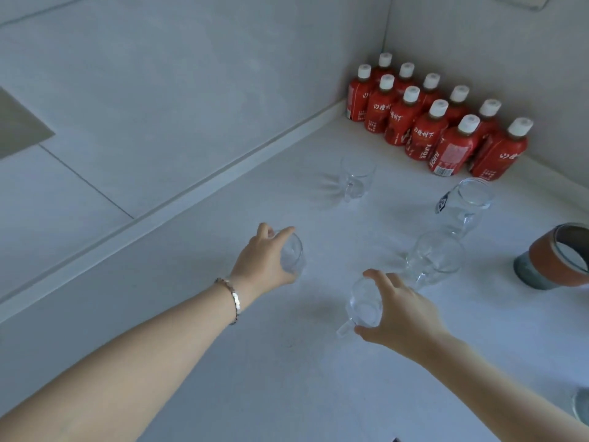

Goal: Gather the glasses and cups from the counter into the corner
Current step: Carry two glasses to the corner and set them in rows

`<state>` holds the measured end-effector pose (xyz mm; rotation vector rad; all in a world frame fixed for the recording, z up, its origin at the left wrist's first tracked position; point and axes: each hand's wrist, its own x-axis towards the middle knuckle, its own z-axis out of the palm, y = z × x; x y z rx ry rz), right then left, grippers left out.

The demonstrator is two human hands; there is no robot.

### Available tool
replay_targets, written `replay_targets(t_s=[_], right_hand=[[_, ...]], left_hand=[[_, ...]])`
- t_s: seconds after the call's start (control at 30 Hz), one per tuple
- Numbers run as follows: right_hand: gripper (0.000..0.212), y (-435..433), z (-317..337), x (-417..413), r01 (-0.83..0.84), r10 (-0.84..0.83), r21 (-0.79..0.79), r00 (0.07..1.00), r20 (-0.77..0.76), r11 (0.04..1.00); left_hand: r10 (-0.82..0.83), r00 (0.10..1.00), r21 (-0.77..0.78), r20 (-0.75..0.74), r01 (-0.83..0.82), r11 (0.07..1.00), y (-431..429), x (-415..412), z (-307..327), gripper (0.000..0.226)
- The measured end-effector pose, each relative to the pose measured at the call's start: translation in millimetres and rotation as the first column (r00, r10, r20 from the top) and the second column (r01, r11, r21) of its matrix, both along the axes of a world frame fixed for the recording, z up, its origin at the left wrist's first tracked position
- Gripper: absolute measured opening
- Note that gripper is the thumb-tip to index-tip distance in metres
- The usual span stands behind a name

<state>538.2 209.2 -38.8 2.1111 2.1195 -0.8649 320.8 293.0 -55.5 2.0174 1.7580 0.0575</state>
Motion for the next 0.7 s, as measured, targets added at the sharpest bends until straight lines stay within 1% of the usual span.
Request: replay_targets(t_s=[0.1, 0.23, 0.33, 0.4, 0.53, 0.63, 0.7], right_hand=[[0.083, -1, 5, -16, -0.090, 0.090, 0.016, 0.996, -0.004, 0.996], [0.080, -5, 11, -60, -0.240, 0.241, 0.032, 0.970, -0.033, 0.970], [0.079, -14, 15, -107, -0.352, 0.355, 0.046, 0.934, -0.054, 0.935], [0.078, -24, 18, -143, -0.426, 0.429, 0.050, 0.902, -0.055, 0.903], [0.077, -53, 28, -227, -0.573, 0.577, 0.072, 0.814, -0.064, 0.817], [0.079, -86, 35, -297, -0.674, 0.678, 0.075, 0.731, -0.074, 0.735], [0.079, -111, 39, -343, -0.722, 0.727, 0.079, 0.682, -0.083, 0.687]], left_hand=[[0.141, 0.988, 0.019, 0.067, -0.143, 0.990, -48, -29, 8, 0.084], [0.258, 0.966, 0.033, 0.016, -0.259, 0.965, -104, -87, 18, 0.085], [0.394, 0.919, 0.083, -0.004, -0.392, 0.916, -148, -138, 23, 0.083], [0.497, 0.868, 0.096, -0.007, -0.494, 0.864, -182, -172, 27, 0.081], [0.699, 0.715, 0.118, -0.014, -0.693, 0.711, -258, -247, 36, 0.074], [0.795, 0.605, 0.129, -0.044, -0.786, 0.605, -317, -308, 42, 0.070], [0.831, 0.554, 0.111, -0.052, -0.824, 0.556, -353, -350, 45, 0.067]])
